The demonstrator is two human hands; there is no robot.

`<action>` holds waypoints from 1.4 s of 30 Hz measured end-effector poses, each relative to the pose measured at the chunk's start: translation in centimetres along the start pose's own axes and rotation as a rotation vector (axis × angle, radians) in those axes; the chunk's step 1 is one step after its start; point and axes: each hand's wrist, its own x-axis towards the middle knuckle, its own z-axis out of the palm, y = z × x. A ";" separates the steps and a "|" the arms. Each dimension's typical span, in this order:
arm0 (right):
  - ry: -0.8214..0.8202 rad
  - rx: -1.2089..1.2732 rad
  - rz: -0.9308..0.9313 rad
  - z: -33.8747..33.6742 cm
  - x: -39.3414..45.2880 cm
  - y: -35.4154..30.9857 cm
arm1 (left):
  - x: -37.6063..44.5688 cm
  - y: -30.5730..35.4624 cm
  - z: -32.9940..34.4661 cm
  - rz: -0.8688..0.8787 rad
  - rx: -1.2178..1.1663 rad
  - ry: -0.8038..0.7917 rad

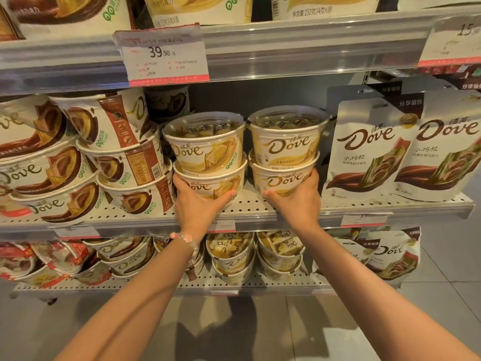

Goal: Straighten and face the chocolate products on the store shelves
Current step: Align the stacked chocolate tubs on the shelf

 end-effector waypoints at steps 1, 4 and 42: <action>0.010 0.002 0.009 0.1 -0.1 -0.1 | -0.1 0.1 0.0 0.003 0.015 0.003; 0.074 -0.025 0.044 0.5 -0.3 -0.2 | -0.4 0.2 0.1 0.011 0.051 0.032; 0.207 -0.174 -0.009 1.5 -1.0 -0.1 | 0.3 0.0 1.2 0.023 0.029 0.000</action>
